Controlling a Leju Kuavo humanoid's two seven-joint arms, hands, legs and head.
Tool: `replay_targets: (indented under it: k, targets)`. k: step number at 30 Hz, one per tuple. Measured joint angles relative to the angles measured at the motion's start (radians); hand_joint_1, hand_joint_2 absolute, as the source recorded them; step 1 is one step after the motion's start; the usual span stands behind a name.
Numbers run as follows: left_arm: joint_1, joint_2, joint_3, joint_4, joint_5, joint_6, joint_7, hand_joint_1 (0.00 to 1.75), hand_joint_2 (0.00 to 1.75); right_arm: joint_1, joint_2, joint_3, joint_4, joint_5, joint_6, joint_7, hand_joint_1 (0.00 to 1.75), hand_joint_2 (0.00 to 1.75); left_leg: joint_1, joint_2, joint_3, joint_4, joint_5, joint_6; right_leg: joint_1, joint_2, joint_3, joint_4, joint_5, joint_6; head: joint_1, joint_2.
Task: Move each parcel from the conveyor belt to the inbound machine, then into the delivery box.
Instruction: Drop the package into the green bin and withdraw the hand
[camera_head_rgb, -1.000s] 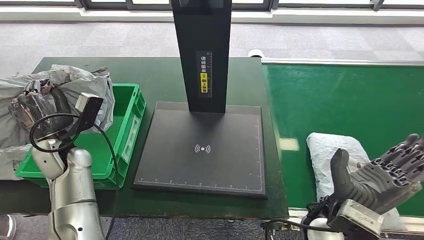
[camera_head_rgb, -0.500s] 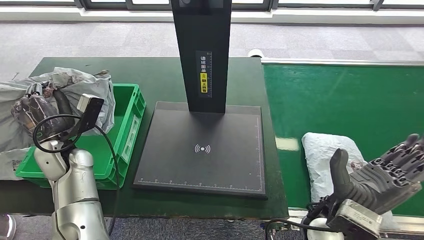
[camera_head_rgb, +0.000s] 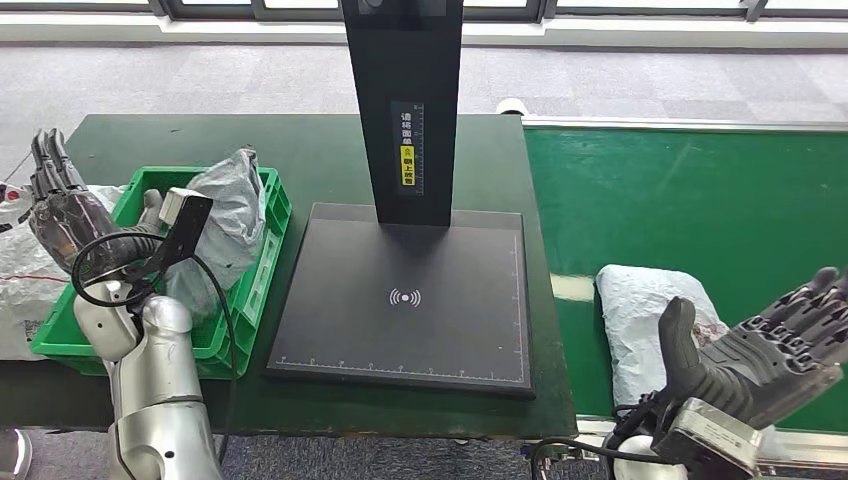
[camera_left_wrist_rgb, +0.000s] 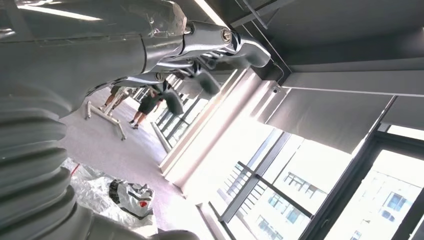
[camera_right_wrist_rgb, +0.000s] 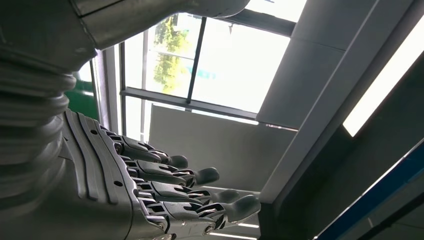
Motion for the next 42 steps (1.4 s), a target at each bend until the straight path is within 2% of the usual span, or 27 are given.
replay_targets:
  k: [22, 24, 27, 30, 33, 35, 38, 42]
  targets:
    - [-0.007, -0.029, 0.037, -0.001, 0.054, 0.000, -0.092, 0.00, 1.75, -0.002, 0.001, 0.000, 0.018, 0.002, 0.000, 0.000, 0.00, 1.75, 0.000, 0.000, 0.000, 0.000, 0.000, 0.000, 0.000, 0.000, 0.000, 0.000, 0.000, 0.000, 0.000, 0.000]
    - [-0.007, -0.031, 0.043, 0.002, 0.145, 0.000, -0.148, 0.00, 1.75, -0.001, 0.001, 0.000, 0.021, 0.005, 0.000, 0.000, 0.00, 1.75, 0.000, 0.000, 0.000, 0.000, 0.000, 0.000, 0.000, 0.000, 0.000, 0.000, 0.000, 0.000, 0.000, 0.000]
    - [-0.007, -0.039, 0.047, 0.031, 0.441, -0.007, -0.300, 0.00, 1.75, -0.003, 0.001, 0.000, 0.037, 0.027, 0.000, 0.000, 0.00, 1.75, 0.000, 0.000, 0.000, 0.000, 0.000, 0.000, 0.000, 0.000, 0.000, 0.000, 0.000, 0.000, 0.000, 0.000]
    - [0.024, -0.045, 0.016, 0.048, 0.799, -0.113, -0.384, 0.00, 1.75, -0.007, 0.001, -0.004, 0.085, 0.080, 0.000, 0.002, 0.00, 1.75, 0.000, 0.000, 0.001, 0.000, 0.000, 0.000, 0.000, 0.000, 0.000, 0.000, 0.000, 0.000, 0.000, 0.000]
    - [0.104, -0.046, -0.085, 0.002, 1.122, -0.337, -0.400, 0.00, 1.75, -0.013, 0.001, -0.038, 0.155, 0.188, 0.001, 0.034, 0.00, 1.75, 0.000, 0.000, 0.000, 0.000, 0.000, 0.000, 0.000, 0.000, 0.000, 0.000, 0.000, 0.000, 0.000, 0.000]
    - [0.171, -0.046, -0.167, -0.049, 1.276, -0.479, -0.403, 0.00, 1.75, -0.014, 0.001, -0.077, 0.199, 0.290, 0.002, 0.085, 0.00, 1.75, 0.000, 0.000, 0.000, 0.000, -0.001, 0.000, -0.001, -0.001, 0.000, 0.000, 0.000, 0.000, 0.000, 0.000]
    - [0.253, -0.044, -0.264, -0.108, 1.394, -0.612, -0.403, 0.00, 1.75, -0.018, 0.002, -0.145, 0.252, 0.455, 0.002, 0.181, 0.00, 1.75, -0.001, 0.000, -0.001, 0.000, -0.002, 0.001, -0.001, -0.001, 0.000, -0.001, -0.001, 0.001, 0.000, 0.000]
    - [0.301, -0.037, -0.333, -0.153, 1.435, -0.669, -0.404, 0.00, 1.75, -0.022, 0.004, -0.208, 0.297, 0.537, 0.002, 0.236, 0.00, 1.75, -0.001, -0.001, -0.001, 0.000, -0.002, 0.001, -0.001, -0.002, 0.000, -0.001, -0.001, 0.001, 0.000, 0.000]
